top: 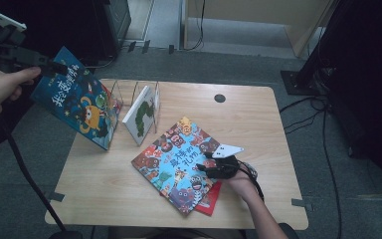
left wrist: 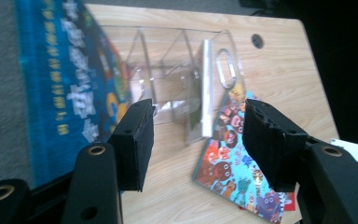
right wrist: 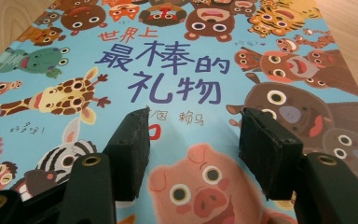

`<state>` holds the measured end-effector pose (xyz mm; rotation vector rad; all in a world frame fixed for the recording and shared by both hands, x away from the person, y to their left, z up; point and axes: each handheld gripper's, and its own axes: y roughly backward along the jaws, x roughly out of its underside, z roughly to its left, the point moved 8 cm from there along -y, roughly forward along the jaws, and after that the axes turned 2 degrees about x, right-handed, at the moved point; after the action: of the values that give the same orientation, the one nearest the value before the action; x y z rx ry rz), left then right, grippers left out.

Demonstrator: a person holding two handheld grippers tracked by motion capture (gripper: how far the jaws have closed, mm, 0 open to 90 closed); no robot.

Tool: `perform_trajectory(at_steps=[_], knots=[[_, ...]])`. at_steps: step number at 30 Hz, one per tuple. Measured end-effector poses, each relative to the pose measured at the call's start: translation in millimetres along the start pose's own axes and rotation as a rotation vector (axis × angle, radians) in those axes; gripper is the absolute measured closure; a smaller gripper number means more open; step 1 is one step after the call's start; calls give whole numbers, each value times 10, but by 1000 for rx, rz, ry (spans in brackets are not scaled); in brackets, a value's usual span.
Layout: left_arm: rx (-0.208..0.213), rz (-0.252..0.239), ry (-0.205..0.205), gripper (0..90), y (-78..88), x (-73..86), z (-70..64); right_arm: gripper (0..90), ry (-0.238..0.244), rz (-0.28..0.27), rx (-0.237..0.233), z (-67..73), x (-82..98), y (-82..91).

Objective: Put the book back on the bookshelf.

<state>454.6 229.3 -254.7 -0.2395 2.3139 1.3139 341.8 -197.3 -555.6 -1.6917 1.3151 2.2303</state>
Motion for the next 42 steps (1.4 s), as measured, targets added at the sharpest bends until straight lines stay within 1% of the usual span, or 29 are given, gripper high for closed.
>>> perform_trajectory(at_steps=[2, 3, 5, 6, 7, 8, 10, 12, 15, 17, 20, 22, 24, 28, 31, 33, 36, 39, 41, 42], knots=[[3, 6, -8, 443, -56, 46, -30, 436, 1, 3, 3, -15, -2, 2], [2, -5, -7, 443, -79, 60, -40, 435, -4, 4, 3, -20, -1, 5], [12, 6, -10, 442, -121, 112, -55, 435, -18, 8, 6, -34, 3, 14], [10, 9, -13, 441, -145, 138, -63, 435, -24, 6, 8, -46, 2, 18], [5, 14, -22, 440, -163, 166, -69, 435, -36, 8, 7, -50, 3, 23], [12, 16, -23, 440, -183, 192, -86, 435, -41, 8, 12, -64, 3, 27], [14, 19, -37, 441, -213, 245, -130, 438, -63, 7, 16, -78, 1, 33], [26, 22, -55, 440, -236, 298, -187, 438, -69, 5, 21, -91, 2, 35], [32, 16, -72, 440, -261, 362, -248, 438, -71, 8, 26, -99, 6, 42], [36, 9, -76, 440, -275, 401, -273, 438, -73, 8, 26, -100, 5, 42], [14, 23, -85, 428, -333, 490, -273, 437, -72, 9, 29, -102, 7, 44], [37, 24, -83, 428, -372, 557, -294, 437, -79, 6, 26, -105, 6, 44], [50, 21, -89, 427, -425, 631, -316, 436, -84, 5, 26, -112, 6, 45], [56, 30, -103, 427, -518, 741, -321, 437, -84, 9, 29, -118, 9, 51], [52, 23, -103, 428, -582, 801, -305, 437, -84, 10, 27, -115, 11, 53], [62, 29, -103, 427, -632, 844, -301, 438, -80, 9, 32, -124, 12, 55], [66, 34, -114, 425, -704, 912, -327, 440, -80, 10, 34, -131, 15, 59], [74, 29, -126, 425, -777, 974, -362, 440, -82, 7, 32, -135, 17, 63], [69, 26, -135, 426, -824, 1016, -376, 439, -82, 10, 35, -141, 22, 68], [75, 27, -140, 428, -848, 1044, -389, 439, -82, 11, 36, -142, 23, 71]])
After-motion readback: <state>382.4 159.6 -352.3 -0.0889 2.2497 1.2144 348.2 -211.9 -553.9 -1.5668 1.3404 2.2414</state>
